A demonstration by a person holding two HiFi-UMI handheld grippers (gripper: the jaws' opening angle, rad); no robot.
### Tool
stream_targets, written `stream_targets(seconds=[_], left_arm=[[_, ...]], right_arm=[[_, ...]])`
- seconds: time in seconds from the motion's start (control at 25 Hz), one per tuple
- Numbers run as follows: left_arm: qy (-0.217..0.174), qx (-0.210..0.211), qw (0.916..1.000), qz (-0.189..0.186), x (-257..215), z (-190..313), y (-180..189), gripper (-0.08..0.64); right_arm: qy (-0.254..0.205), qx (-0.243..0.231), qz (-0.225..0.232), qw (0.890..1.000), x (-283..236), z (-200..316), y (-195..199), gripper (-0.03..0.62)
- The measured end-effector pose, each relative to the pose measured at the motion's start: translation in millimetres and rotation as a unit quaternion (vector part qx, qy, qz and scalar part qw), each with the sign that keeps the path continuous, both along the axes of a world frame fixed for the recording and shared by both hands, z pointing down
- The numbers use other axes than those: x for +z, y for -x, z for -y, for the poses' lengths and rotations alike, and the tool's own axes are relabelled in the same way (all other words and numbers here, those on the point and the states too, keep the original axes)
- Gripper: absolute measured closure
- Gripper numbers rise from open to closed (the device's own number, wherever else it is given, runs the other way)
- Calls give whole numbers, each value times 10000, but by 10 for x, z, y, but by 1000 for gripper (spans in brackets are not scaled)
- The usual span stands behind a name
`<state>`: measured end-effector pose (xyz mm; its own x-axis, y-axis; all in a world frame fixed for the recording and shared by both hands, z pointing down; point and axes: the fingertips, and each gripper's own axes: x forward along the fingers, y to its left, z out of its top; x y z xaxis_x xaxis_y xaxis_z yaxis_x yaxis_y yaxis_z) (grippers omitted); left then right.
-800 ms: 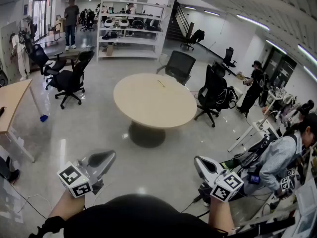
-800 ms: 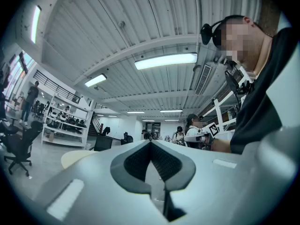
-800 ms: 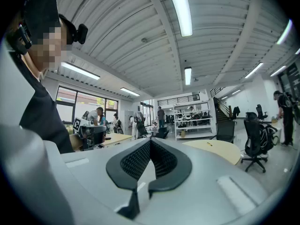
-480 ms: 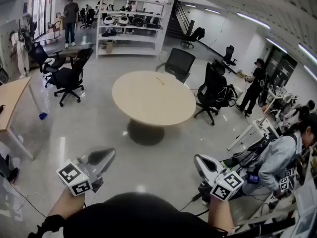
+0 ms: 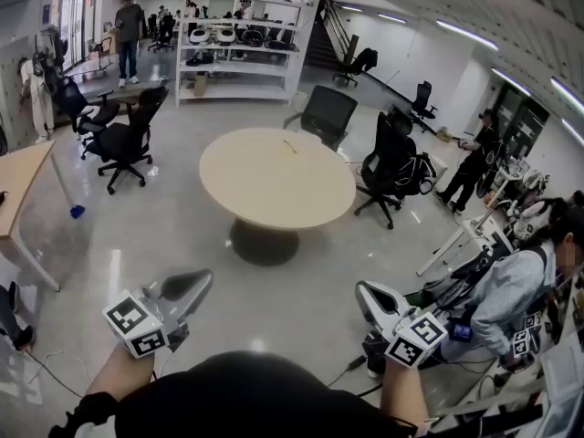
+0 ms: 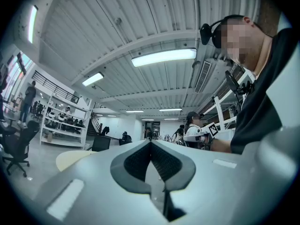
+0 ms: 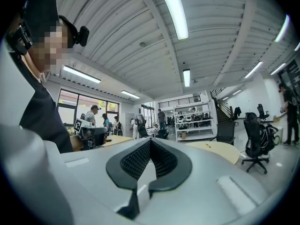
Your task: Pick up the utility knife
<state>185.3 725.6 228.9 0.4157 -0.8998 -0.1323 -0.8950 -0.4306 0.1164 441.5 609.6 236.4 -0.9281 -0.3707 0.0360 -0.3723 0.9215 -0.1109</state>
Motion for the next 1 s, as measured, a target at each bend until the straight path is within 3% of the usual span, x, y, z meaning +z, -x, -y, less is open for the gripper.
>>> stream_targets(seconds=[0.32, 0.56, 0.8, 1.0], left_arm=[[118, 59, 9999, 95, 38, 251, -472, 563], [245, 11, 9997, 100, 18, 376, -622, 563], [283, -5, 9996, -2, 148, 624, -344, 563], [296, 198, 9993, -109, 323, 966, 164, 563]], right_arm=[[40, -97, -12, 9999, 88, 221, -357, 578], [174, -153, -32, 9997, 125, 390, -499, 578], [231, -133, -100, 9996, 239, 654, -254, 578], [166, 38, -271, 9995, 287, 944, 226, 578]])
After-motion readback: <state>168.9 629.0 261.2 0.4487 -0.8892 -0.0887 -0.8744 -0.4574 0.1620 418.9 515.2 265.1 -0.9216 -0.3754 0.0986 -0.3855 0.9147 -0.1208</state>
